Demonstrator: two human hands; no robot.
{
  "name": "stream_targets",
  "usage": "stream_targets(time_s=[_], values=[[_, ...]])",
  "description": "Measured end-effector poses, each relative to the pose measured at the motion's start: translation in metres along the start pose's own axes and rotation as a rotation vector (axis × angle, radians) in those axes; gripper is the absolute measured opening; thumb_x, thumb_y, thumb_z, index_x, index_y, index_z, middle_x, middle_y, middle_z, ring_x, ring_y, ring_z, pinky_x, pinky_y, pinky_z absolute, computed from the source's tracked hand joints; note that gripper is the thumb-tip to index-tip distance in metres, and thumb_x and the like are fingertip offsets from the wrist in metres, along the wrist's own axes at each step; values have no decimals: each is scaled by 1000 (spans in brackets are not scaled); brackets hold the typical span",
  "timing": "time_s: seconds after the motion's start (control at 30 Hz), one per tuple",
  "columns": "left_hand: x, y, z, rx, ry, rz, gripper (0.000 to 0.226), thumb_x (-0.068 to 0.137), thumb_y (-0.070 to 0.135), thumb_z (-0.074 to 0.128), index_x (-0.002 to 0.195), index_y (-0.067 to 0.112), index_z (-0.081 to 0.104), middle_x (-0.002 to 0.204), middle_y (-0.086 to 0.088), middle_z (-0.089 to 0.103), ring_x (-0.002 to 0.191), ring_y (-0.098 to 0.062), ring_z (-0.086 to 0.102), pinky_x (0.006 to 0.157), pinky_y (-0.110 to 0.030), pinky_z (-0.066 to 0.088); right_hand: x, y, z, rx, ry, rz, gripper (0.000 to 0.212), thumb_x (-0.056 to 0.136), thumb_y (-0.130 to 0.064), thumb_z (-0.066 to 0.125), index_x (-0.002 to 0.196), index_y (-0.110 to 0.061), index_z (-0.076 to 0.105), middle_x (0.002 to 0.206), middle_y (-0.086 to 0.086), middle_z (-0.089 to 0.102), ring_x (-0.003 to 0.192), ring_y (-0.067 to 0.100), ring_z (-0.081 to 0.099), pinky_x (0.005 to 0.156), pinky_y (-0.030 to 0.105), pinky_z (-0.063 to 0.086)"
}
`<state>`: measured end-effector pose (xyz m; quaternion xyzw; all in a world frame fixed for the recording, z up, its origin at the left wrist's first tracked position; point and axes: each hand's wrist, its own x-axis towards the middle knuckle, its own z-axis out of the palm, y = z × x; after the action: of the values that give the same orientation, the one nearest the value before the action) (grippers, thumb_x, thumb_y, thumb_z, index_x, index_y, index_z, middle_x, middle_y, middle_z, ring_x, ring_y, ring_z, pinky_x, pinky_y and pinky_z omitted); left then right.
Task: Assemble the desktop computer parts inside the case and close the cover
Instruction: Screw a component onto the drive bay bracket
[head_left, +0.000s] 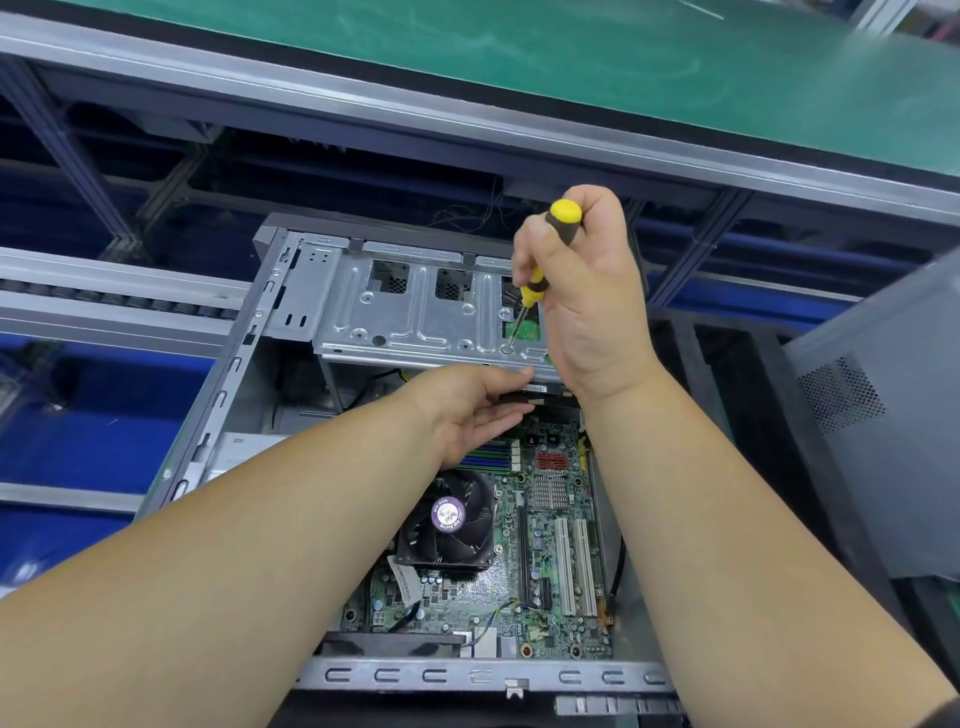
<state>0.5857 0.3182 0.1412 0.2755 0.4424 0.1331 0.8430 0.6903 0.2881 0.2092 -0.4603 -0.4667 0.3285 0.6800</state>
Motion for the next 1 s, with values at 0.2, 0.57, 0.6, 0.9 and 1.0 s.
stream_targets(time_s=[0.2,0.57,0.6,0.9,1.0], values=[[0,0,0,3,-2,-6,38,80,8,75,114,2,60,110,-10,59,80,-18,71,70,-24,60,-2,-2,-4,56,23,12,35,106,-23,27,117,-5,55,79,2,52,74,13,46,74,28,40],[-1,0,0,6,-7,-8,34,81,8,74,112,4,61,112,-10,62,83,-18,70,69,-22,59,-2,0,1,5,40,-6,23,103,-24,38,117,-12,52,78,2,49,73,13,44,71,26,38],[-1,1,1,6,-5,-9,36,81,9,74,114,4,61,113,-11,62,83,-18,70,70,-22,59,-2,0,0,29,49,-1,32,105,-27,31,120,-9,53,78,2,49,73,13,44,72,27,38],[-4,1,3,1,-1,-12,45,83,9,73,125,1,58,123,-12,60,85,-18,69,70,-21,59,1,-2,1,-2,2,16,11,96,-13,53,99,-15,43,79,0,60,79,19,56,81,33,46],[-4,2,3,3,-4,-17,47,83,9,73,127,1,58,122,-11,59,87,-18,69,71,-21,58,-1,-2,3,19,-6,15,15,102,-22,41,109,-15,51,75,-2,49,71,13,44,73,26,38]])
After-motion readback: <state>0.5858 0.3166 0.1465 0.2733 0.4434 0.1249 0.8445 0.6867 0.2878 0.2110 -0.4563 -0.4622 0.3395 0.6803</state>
